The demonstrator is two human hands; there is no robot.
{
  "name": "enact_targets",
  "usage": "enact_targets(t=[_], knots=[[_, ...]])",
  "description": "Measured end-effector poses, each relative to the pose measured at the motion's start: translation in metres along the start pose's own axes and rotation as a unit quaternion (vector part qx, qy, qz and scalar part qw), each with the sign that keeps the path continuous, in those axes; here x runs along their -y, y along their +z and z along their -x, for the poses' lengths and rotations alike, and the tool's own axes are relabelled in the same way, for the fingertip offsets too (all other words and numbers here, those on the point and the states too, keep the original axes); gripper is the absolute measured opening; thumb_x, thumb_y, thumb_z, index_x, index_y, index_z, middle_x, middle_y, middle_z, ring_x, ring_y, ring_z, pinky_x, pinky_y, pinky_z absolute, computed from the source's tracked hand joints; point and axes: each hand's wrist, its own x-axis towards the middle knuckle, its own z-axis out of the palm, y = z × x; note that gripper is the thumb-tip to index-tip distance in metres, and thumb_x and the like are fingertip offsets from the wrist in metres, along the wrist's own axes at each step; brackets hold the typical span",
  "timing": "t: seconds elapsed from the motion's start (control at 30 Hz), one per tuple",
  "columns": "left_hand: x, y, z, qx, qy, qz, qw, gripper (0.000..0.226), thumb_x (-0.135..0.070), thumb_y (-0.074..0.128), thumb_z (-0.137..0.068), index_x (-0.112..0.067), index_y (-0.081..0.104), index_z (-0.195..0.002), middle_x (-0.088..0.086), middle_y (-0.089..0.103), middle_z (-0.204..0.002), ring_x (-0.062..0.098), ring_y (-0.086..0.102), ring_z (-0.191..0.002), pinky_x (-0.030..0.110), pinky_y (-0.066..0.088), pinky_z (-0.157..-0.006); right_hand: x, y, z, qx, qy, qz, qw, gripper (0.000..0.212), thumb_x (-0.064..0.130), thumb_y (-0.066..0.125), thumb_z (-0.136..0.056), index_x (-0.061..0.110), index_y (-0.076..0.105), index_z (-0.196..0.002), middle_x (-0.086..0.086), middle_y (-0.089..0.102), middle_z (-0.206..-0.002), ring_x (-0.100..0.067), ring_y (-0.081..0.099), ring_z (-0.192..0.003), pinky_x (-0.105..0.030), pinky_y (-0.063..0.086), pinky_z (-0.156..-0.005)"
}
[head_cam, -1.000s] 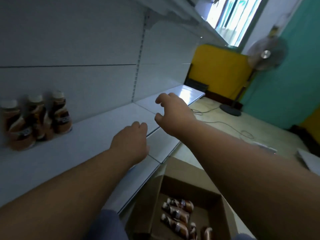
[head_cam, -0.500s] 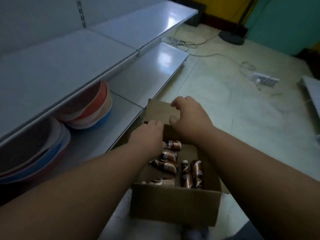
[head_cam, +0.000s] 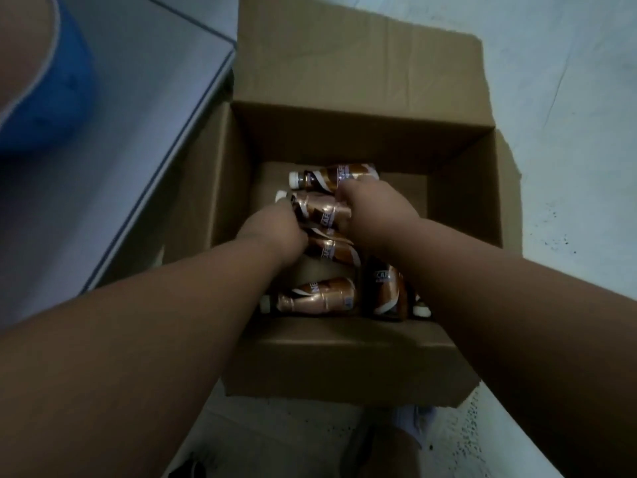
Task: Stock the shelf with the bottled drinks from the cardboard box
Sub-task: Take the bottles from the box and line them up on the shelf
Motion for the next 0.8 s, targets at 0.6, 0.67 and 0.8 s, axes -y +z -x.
enact_targets(t=[0.6,0.67,0.8], knots=[[0.004,0.062,-0.019,-0.005,-0.314,0.601,0.735,0.017,-0.035,0.071,-0.083,-0.021,0.064,-0.090,0.003,0.071,-0.085,0.020,0.068,-0.074,0.030,0.055,-0.062,-0.012,0.027,-0.052,0.120,0.065,-0.022,0.990,0.058,0.038,0.077,-0.073,0.020,0.050,-0.121,-0.003,0.057,-0.105,-0.021,0.055,-0.091,-0.036,0.048,-0.072],[0.005,0.040,-0.006,-0.018,-0.254,0.609,0.751,0.023,-0.037,0.068,-0.086,-0.023,0.063,-0.104,0.002,0.072,-0.092,0.020,0.069,-0.080,0.035,0.056,-0.070,-0.010,-0.010,-0.035,0.106,0.077,-0.122,0.984,0.051,0.041,0.081,-0.067,0.025,0.054,-0.108,0.007,0.055,-0.087,-0.012,0.055,-0.075,-0.028,0.042,-0.057],[-0.005,-0.043,0.037,-0.061,-0.108,0.600,0.791,0.034,-0.035,0.064,-0.088,-0.023,0.059,-0.120,0.005,0.069,-0.110,0.027,0.066,-0.099,0.050,0.050,-0.091,0.030,-0.110,0.010,0.103,0.051,-0.273,0.955,0.061,0.031,0.083,-0.057,0.028,0.053,-0.110,-0.001,0.063,-0.099,-0.020,0.067,-0.082,-0.038,0.058,-0.063]])
